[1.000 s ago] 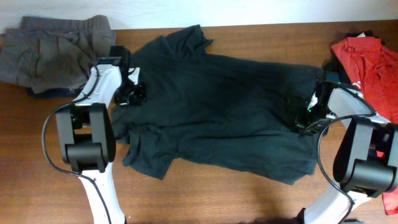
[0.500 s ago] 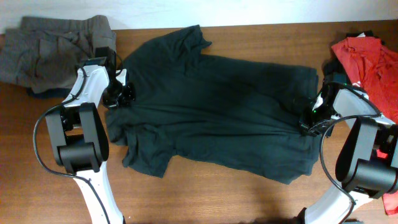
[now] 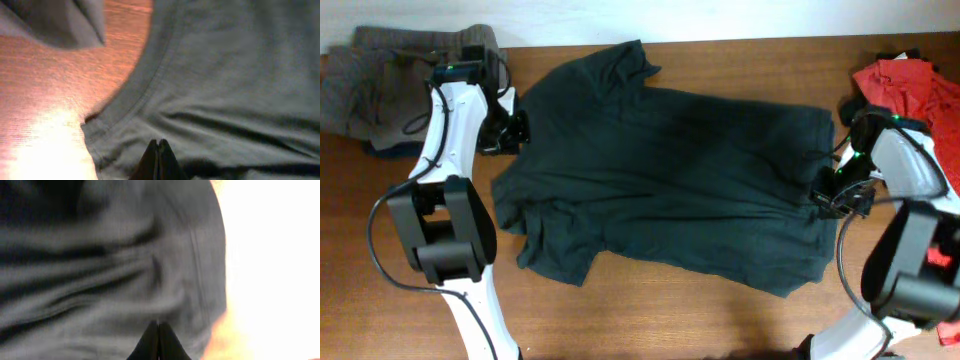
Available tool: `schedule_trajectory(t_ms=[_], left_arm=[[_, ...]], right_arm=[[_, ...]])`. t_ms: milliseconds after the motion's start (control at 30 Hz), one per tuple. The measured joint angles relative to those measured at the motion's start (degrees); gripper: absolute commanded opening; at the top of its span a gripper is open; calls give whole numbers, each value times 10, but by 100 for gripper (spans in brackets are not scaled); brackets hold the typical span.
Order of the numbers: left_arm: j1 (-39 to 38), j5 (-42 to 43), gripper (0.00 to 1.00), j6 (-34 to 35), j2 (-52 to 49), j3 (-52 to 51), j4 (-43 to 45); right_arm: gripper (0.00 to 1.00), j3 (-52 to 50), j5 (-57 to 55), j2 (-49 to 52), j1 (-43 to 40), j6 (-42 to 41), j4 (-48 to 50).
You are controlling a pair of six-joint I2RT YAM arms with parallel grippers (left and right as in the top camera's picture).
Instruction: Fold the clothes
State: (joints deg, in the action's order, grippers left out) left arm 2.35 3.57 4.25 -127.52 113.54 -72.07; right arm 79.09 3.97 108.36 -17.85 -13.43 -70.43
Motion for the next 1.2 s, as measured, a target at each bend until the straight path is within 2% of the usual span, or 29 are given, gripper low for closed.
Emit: schedule_trajectory(t_ms=[200, 467, 700, 833, 1000, 1200], left_arm=[[-35, 0, 1, 14, 43, 2, -56], [-52, 0, 1, 36, 61, 4, -151], [-52, 0, 1, 45, 62, -14, -179], [-52, 3, 1, 46, 64, -76, -125], [-52, 6, 1, 47, 64, -162, -12], [-52, 7, 1, 48, 64, -219, 82]], right_arm=[[4, 3, 4, -76, 35, 5, -74], [4, 5, 8, -128, 159, 3, -134], [4, -31, 11, -130, 228, -22, -95], [4, -96, 13, -130, 233, -46, -32], [4, -172, 15, -130, 227, -78, 68], [4, -254, 16, -130, 222, -123, 156]])
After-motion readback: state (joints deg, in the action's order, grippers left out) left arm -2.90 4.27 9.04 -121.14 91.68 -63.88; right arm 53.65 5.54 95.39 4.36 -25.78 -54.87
